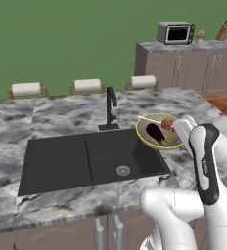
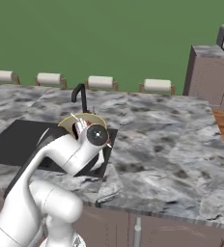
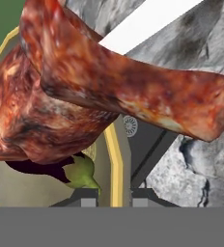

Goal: Dump the kebab skewer and eggplant from the bowl so the bowl can be washed. Place the bowl in the sink after clearing the leftovers.

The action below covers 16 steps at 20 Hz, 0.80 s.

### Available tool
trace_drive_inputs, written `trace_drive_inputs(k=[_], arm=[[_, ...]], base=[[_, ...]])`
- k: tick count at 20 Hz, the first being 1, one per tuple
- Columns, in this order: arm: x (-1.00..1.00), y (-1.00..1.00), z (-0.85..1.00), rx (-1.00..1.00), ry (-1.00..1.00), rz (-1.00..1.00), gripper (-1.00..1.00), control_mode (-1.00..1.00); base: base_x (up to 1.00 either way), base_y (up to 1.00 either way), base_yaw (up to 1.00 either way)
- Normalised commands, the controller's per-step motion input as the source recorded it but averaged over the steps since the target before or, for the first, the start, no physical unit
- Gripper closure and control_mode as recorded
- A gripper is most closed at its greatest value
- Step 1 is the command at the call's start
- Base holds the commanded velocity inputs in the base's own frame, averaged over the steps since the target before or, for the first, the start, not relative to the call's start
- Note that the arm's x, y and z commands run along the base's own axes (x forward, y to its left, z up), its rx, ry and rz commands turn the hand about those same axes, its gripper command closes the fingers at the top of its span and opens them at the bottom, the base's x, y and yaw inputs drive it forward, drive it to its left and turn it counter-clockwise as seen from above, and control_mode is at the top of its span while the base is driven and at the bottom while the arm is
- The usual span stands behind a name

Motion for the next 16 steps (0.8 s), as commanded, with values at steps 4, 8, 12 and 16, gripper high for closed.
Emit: trace_drive_inputs(k=[4, 8, 12, 16], arm=[[0.21, 0.24, -0.14, 0.00, 0.04, 0.01, 1.00, -1.00], [0.10, 0.41, -0.37, 0.00, 0.04, 0.04, 1.00, -1.00], [0.10, 0.54, -0.36, 0.00, 0.01, 0.08, 1.00, -1.00], [0.23, 0.65, -0.06, 0.00, 0.00, 0.06, 1.00, -1.00]], base=[[0.00, 0.00, 0.00], [0.00, 0.00, 0.00], [0.00, 0.00, 0.00], [0.00, 0.00, 0.00]])
